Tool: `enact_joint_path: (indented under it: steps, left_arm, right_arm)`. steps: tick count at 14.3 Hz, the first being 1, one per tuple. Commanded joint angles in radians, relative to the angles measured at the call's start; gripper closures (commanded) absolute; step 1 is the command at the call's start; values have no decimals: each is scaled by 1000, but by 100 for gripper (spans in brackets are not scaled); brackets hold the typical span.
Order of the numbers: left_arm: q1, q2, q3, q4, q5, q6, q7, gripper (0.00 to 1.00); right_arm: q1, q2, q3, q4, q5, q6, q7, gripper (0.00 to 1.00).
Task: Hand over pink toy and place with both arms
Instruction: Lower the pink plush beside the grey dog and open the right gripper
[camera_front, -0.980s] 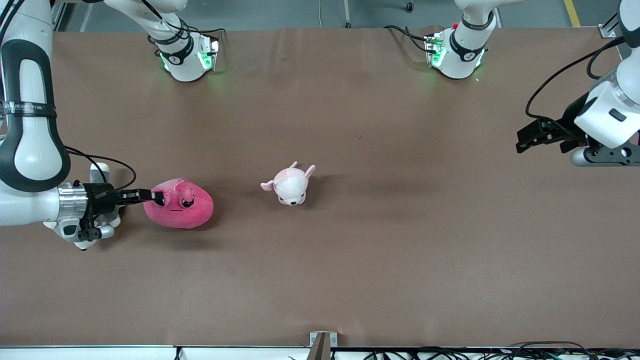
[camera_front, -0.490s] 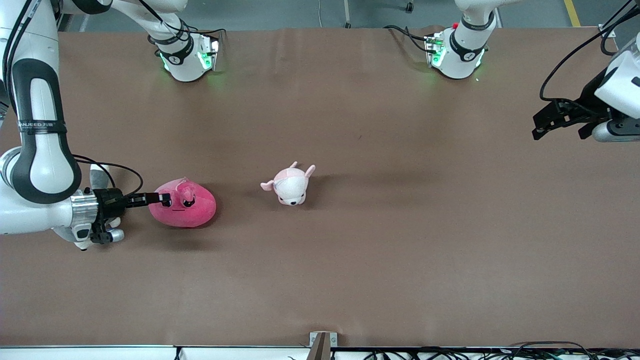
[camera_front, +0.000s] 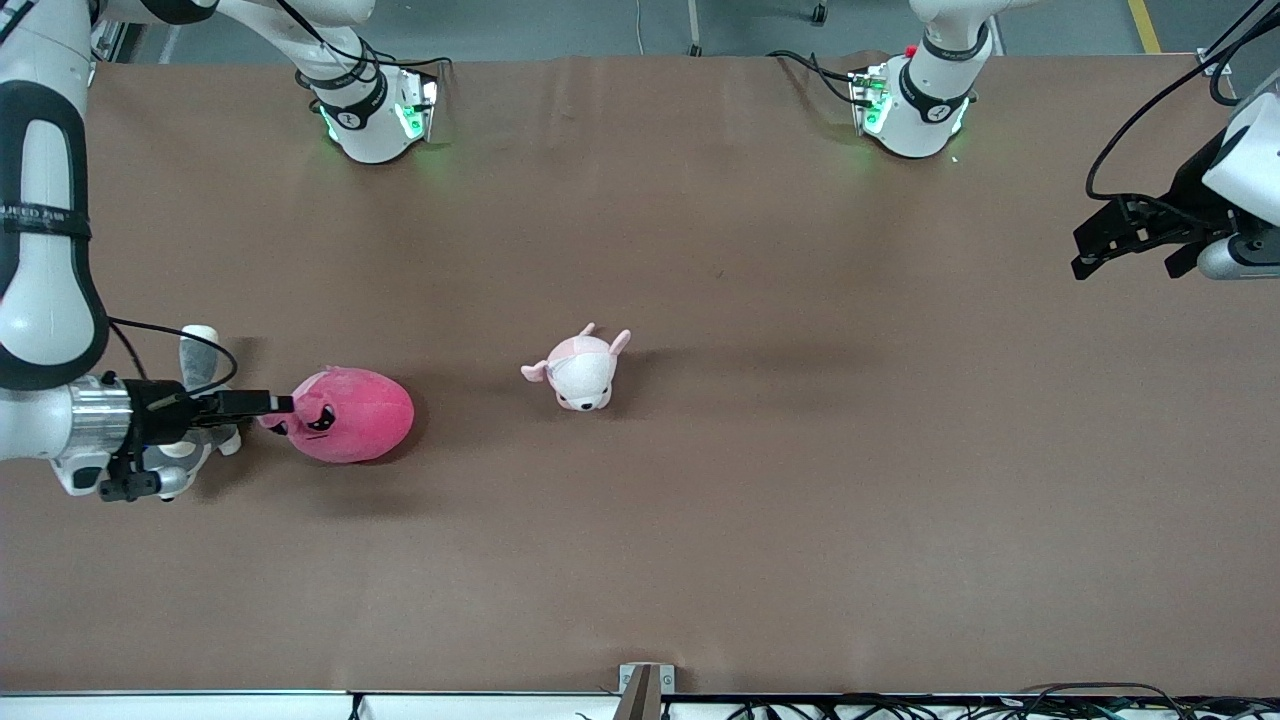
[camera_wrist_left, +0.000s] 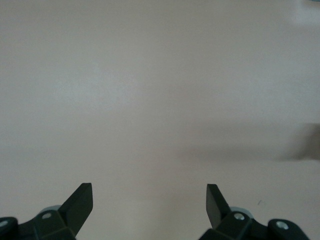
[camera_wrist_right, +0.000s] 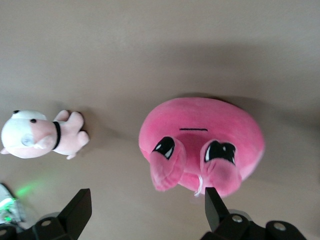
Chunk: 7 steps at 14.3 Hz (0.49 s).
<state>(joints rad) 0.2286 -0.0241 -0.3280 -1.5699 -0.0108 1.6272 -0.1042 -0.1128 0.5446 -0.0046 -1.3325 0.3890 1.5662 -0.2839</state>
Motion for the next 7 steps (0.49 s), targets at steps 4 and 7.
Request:
enact_joint_path:
  steps: [4,7]
  left_arm:
    - [12,4,-5,7,-8,5,1,0]
    - [11,7,-3,8,-8,5,3,0]
  right_arm:
    - [25,-100,14,27,-197,-11,5,0]
    - [71,-150,14,78,-356,-9,19,0]
